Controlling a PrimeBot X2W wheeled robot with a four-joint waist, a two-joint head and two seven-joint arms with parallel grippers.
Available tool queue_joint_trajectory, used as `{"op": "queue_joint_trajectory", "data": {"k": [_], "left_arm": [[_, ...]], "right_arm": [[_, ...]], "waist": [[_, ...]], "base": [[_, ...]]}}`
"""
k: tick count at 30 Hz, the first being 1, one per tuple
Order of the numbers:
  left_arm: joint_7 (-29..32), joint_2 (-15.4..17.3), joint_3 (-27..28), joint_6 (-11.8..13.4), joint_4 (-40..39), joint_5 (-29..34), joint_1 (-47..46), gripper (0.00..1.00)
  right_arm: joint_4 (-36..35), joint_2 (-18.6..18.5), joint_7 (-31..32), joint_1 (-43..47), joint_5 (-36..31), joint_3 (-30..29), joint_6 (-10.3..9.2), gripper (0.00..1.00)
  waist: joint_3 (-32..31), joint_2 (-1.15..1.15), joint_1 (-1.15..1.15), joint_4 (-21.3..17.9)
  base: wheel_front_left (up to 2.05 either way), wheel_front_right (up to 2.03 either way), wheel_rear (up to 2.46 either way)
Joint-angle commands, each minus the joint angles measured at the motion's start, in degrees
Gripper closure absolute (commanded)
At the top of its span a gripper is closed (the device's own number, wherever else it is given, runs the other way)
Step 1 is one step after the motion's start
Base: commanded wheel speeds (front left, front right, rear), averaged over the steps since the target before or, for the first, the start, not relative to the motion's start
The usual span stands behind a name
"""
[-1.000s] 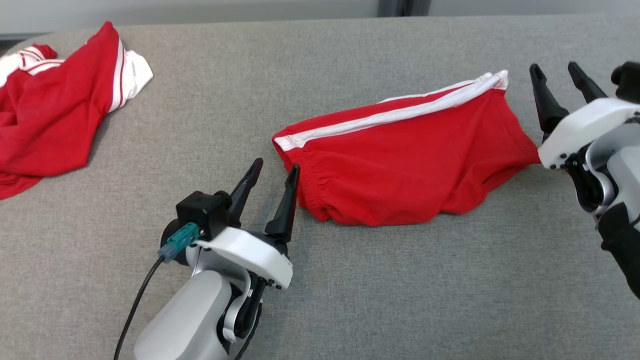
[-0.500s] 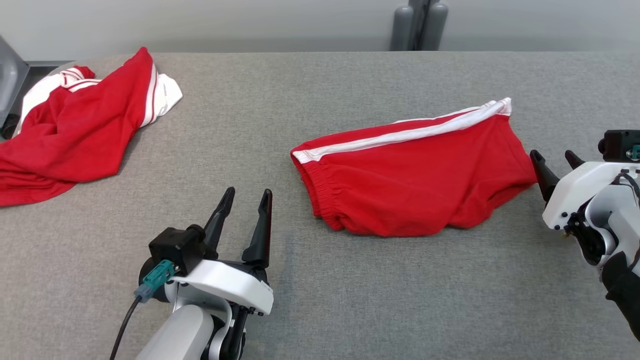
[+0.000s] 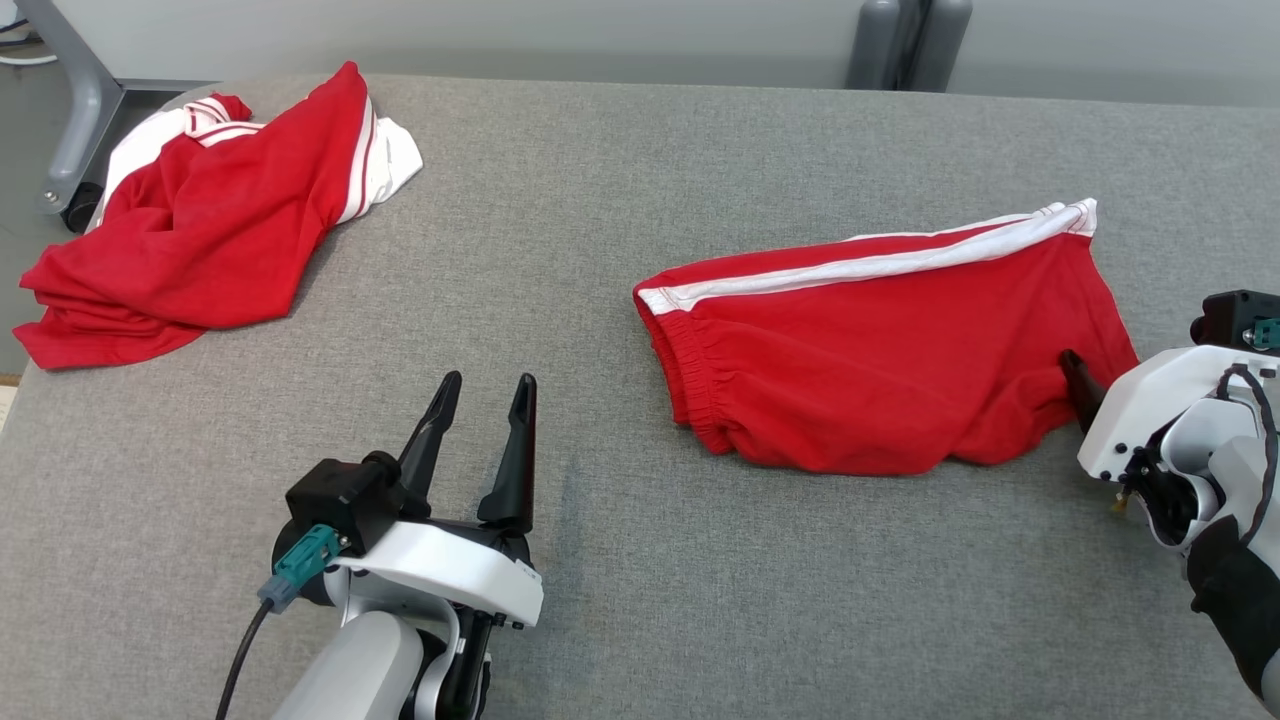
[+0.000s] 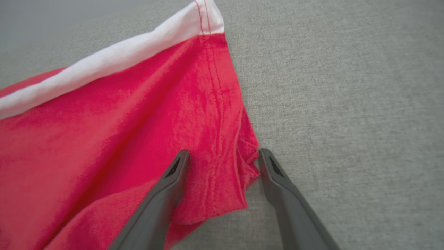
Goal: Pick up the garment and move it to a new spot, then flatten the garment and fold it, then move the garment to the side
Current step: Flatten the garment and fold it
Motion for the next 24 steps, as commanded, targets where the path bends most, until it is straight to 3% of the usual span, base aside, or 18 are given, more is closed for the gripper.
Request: {"op": "queue_joint_trajectory", "data": {"k": [1, 3, 4, 6, 9, 10, 16, 24], "left_arm": [[-0.3, 0.1, 0.6, -0.4, -0.2, 0.4, 0.5, 0.0], [-0.3, 0.0, 1.1, -0.5, -0.3, 0.7, 0.7, 0.0], [-0.3, 0.0, 1.1, -0.5, -0.3, 0.7, 0.7, 0.0], [-0.3, -0.1, 1.5, -0.6, -0.3, 0.9, 0.9, 0.0], [-0.3, -0.3, 2.1, -1.0, -0.4, 1.3, 1.1, 0.0], [-0.3, -0.3, 2.2, -1.0, -0.4, 1.4, 1.1, 0.0], [-0.3, -0.6, 2.8, -1.4, 0.0, 2.1, 1.4, 0.0], [-0.3, -1.1, 3.3, -1.7, 0.1, 2.4, 2.6, 0.0]], "right_arm": [[0.4, 0.4, 0.6, 0.1, 0.6, 0.0, 0.03, 0.05], [0.3, 0.7, 0.8, 0.2, 1.0, 0.1, 0.03, 0.52], [0.3, 0.7, 0.8, 0.2, 1.0, 0.1, 0.03, 0.52], [0.1, 0.9, 0.8, 0.3, 1.4, -0.1, 0.03, 0.64], [-0.1, 0.8, -0.8, 0.4, 2.5, -1.0, 0.02, 0.95], [0.0, 0.8, -1.3, 0.5, 2.8, -1.2, 0.02, 1.0], [-1.8, 0.7, -5.0, 1.7, 5.1, -2.8, 0.02, 1.0], [-9.5, -0.6, -10.6, 8.4, 10.2, -5.2, 0.02, 1.0]], "waist": [[0.0, 0.0, 0.0, 0.1], [0.1, 0.0, 0.0, 0.1], [0.1, 0.0, 0.0, 0.1], [0.1, 0.0, 0.0, 0.0], [0.0, 0.0, 0.0, -0.2], [0.0, 0.0, 0.0, -0.3], [-0.5, 0.0, 0.0, -1.3], [-2.4, 0.0, 0.0, -3.7]], "base": [[0.0, 0.0, 0.0], [0.0, 0.0, 0.0], [0.0, 0.0, 0.0], [0.0, 0.0, 0.0], [0.0, 0.0, 0.0], [0.0, 0.0, 0.0], [0.0, 0.0, 0.0], [0.0, 0.0, 0.0]]}}
